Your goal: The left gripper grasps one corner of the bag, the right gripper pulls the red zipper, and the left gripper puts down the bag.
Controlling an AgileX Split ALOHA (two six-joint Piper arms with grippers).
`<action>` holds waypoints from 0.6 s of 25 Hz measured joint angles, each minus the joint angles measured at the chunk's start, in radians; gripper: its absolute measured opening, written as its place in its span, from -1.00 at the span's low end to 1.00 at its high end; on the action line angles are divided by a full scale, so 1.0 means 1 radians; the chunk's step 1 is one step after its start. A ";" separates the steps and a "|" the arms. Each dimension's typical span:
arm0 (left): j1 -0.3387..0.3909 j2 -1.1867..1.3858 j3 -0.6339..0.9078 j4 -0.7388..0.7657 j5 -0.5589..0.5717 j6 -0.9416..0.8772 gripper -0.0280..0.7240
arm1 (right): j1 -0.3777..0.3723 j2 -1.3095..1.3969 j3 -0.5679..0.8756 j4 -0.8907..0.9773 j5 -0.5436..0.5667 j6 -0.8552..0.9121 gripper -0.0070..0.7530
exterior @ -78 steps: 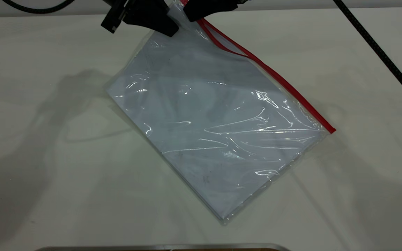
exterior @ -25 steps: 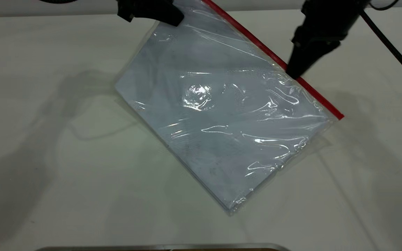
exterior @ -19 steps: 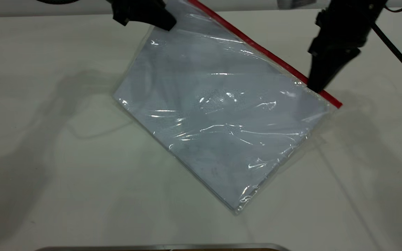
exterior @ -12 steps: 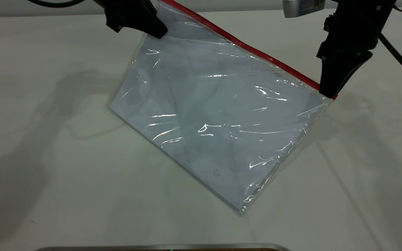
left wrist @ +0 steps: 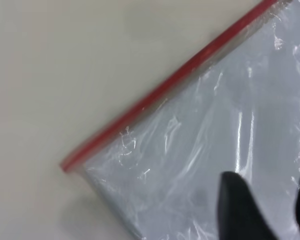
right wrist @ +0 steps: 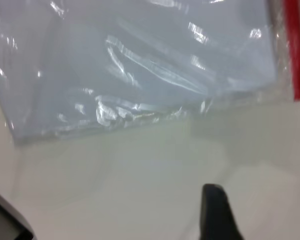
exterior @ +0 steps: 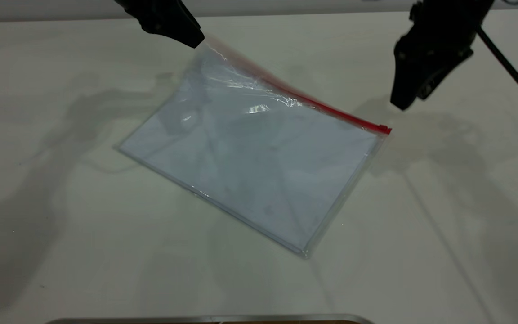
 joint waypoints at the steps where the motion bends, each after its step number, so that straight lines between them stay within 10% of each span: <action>1: 0.000 -0.007 0.000 0.021 -0.006 -0.043 0.23 | 0.000 0.000 -0.022 0.000 0.009 0.001 0.36; 7: -0.001 -0.114 0.000 0.250 -0.028 -0.401 0.76 | 0.000 -0.019 -0.135 0.000 0.057 0.029 0.39; 15: -0.002 -0.441 0.000 0.659 0.047 -1.003 0.66 | 0.000 -0.317 -0.230 -0.049 0.119 0.062 0.39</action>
